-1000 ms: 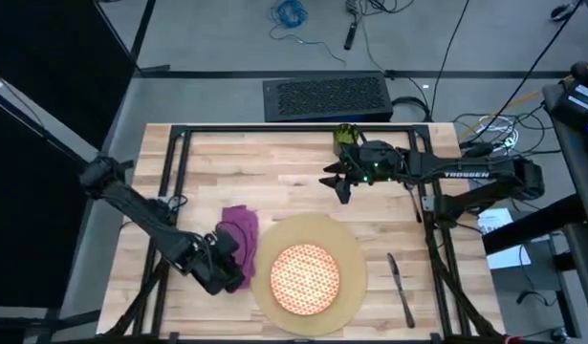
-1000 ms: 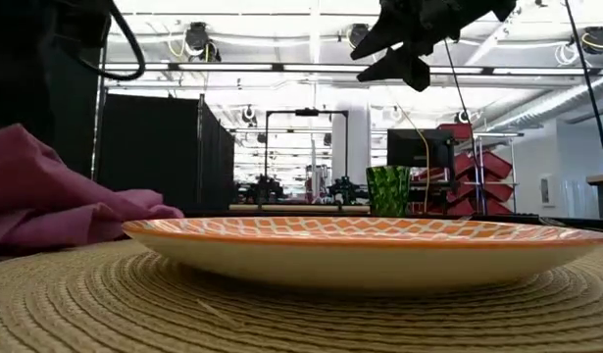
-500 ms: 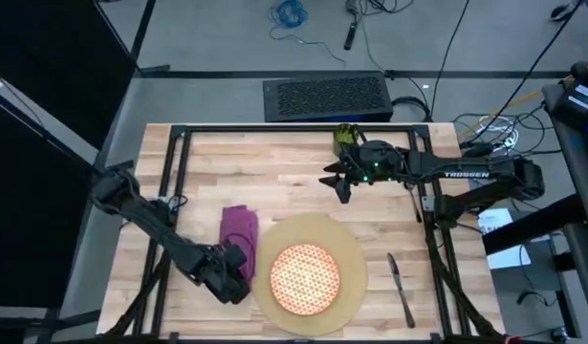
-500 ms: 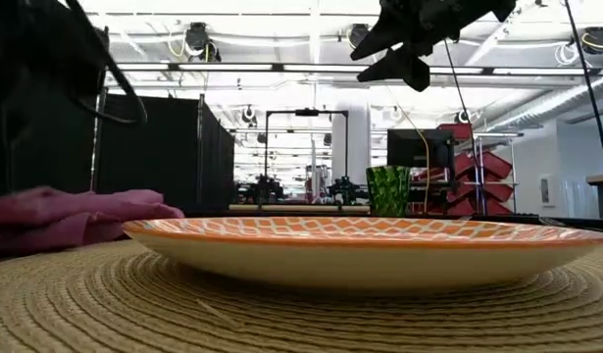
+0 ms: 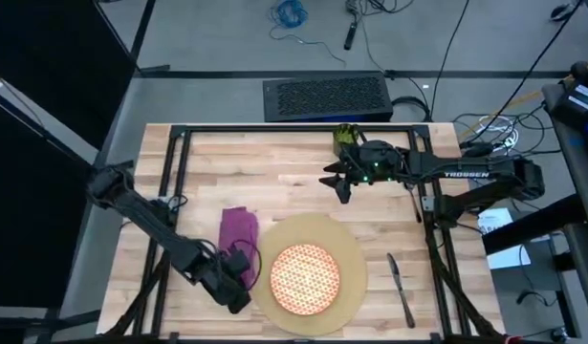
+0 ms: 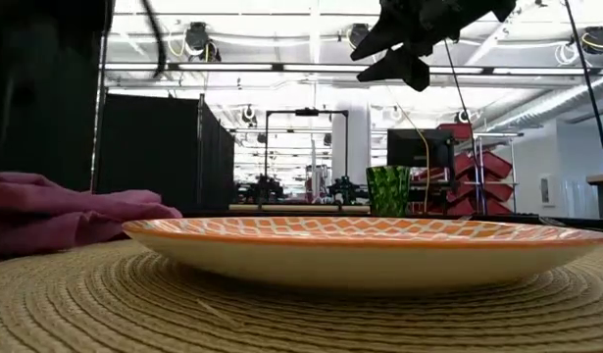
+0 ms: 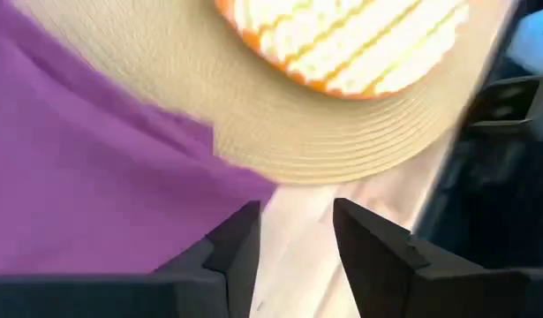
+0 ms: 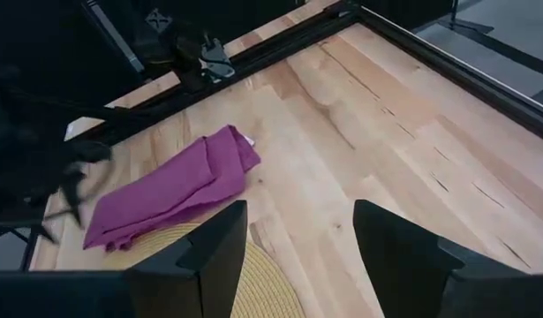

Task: Set table place
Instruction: Move the purple table napkin to the left of the brown table mat

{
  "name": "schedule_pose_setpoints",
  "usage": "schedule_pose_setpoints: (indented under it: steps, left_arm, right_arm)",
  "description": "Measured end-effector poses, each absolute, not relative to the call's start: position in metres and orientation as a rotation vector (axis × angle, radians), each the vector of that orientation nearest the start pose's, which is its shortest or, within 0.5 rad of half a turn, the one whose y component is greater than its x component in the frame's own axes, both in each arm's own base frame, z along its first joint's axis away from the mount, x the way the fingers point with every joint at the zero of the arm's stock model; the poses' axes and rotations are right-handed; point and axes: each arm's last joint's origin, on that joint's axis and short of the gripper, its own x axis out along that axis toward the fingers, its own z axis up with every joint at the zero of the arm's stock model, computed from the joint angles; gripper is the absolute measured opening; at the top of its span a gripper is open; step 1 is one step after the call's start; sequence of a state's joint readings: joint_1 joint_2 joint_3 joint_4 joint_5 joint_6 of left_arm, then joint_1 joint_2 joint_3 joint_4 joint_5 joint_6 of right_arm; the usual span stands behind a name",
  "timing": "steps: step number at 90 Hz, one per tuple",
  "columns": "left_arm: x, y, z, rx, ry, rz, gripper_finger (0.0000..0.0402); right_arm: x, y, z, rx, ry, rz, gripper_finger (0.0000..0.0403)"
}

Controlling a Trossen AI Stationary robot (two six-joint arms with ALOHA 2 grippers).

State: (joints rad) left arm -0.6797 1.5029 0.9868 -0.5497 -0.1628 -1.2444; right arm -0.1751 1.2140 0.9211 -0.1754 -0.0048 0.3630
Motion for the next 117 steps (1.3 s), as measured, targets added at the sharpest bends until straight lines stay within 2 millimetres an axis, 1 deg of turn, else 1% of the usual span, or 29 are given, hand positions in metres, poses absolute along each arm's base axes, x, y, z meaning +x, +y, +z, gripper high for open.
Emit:
schedule_pose_setpoints:
  steps: [7, 13, 20, 26, 40, 49, 62, 80, 96, 105, 117]
  left_arm:
    - [0.229, -0.172, 0.227, -0.646, 1.057, 0.232, 0.0131]
    - [0.225, -0.165, 0.228, -0.595, 1.063, 0.300, 0.0131]
    - [0.222, -0.159, 0.219, -0.553, 1.092, 0.350, 0.0131]
    - [0.220, -0.153, 0.207, -0.524, 1.128, 0.390, 0.0131]
    - [0.219, -0.139, 0.188, -0.506, 1.171, 0.451, 0.0131]
    - [0.220, -0.133, 0.178, -0.524, 1.195, 0.419, 0.0131]
    - [0.222, -0.131, 0.162, -0.581, 1.221, 0.364, 0.0131]
    - [0.228, -0.139, 0.148, -0.627, 1.246, 0.311, 0.0131]
    - [0.231, -0.155, 0.138, -0.675, 1.231, 0.285, 0.0131]
    - [0.227, -0.165, 0.137, -0.719, 1.222, 0.278, 0.0131]
    - [0.216, -0.181, 0.138, -0.779, 1.236, 0.291, 0.0131]
  right_arm:
    - [0.262, -0.046, 0.294, 0.397, 0.433, -0.250, 0.0196]
    - [0.262, -0.046, 0.294, 0.397, 0.430, -0.250, 0.0196]
    - [0.262, -0.046, 0.294, 0.397, 0.430, -0.250, 0.0196]
    - [0.262, -0.046, 0.295, 0.400, 0.424, -0.250, 0.0196]
    - [0.262, -0.046, 0.295, 0.404, 0.423, -0.250, 0.0196]
    - [0.262, -0.046, 0.295, 0.405, 0.423, -0.251, 0.0196]
    - [0.262, -0.046, 0.295, 0.404, 0.424, -0.249, 0.0196]
    - [0.262, -0.044, 0.294, 0.402, 0.437, -0.244, 0.0196]
    - [0.262, -0.043, 0.294, 0.396, 0.437, -0.233, 0.0196]
    - [0.263, -0.042, 0.294, 0.403, 0.441, -0.208, 0.0196]
    - [0.263, -0.041, 0.294, 0.413, 0.443, -0.187, 0.0196]
